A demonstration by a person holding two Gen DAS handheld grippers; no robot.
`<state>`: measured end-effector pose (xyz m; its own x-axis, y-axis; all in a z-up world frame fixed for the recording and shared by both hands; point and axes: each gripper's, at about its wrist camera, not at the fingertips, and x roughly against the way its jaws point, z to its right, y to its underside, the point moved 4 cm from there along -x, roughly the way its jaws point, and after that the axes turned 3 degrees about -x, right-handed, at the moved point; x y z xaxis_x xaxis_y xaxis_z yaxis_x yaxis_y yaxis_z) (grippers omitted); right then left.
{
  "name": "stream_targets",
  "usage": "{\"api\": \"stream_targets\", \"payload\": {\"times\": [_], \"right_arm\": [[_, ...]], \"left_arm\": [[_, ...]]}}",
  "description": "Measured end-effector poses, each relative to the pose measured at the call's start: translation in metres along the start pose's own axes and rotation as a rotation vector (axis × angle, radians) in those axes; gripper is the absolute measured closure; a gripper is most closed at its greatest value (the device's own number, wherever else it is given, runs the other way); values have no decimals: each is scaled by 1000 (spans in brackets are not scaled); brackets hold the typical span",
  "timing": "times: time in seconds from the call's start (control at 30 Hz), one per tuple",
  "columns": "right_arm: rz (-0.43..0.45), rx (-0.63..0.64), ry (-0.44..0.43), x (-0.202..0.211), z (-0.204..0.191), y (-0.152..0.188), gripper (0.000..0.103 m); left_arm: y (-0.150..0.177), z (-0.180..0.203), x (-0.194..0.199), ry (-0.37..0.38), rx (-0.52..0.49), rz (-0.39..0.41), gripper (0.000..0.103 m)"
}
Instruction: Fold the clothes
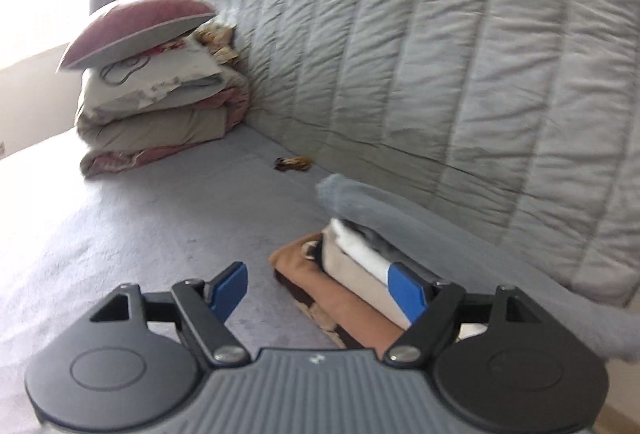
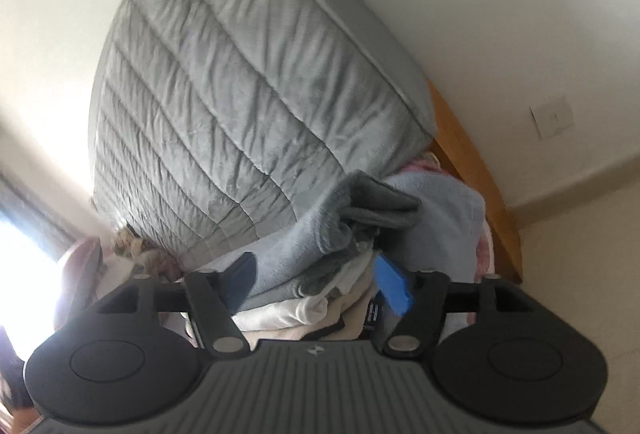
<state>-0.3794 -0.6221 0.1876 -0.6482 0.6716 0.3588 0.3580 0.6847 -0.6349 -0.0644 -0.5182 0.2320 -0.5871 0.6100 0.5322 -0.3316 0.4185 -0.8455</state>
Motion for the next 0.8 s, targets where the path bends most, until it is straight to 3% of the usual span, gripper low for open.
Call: {"api": "stream_targets", "payload": {"times": [0.1,0.2,0.4,0.5,0.63,0.8], "right_arm": [[-32,107,51,-6,-12,-4,26],[-83,130,69,-1,-15,-1,24],[-119,161,27,23,-39,6,23],[-93,189,-46,48,-71,9,22],[-82,305,-212,85,-140,28,12],[-163,511,-458,124,-234,91,3]], "left_arm": [[11,16,11,27,-19,6,21],[30,18,25,38,-16,-18,21],[79,-28,80,-40,10,-7,21],[106,-79,117,-121,82,16,20],[136,-153,169,-252,183,62,17],[160,-220,239,-432,231,140,12]]}}
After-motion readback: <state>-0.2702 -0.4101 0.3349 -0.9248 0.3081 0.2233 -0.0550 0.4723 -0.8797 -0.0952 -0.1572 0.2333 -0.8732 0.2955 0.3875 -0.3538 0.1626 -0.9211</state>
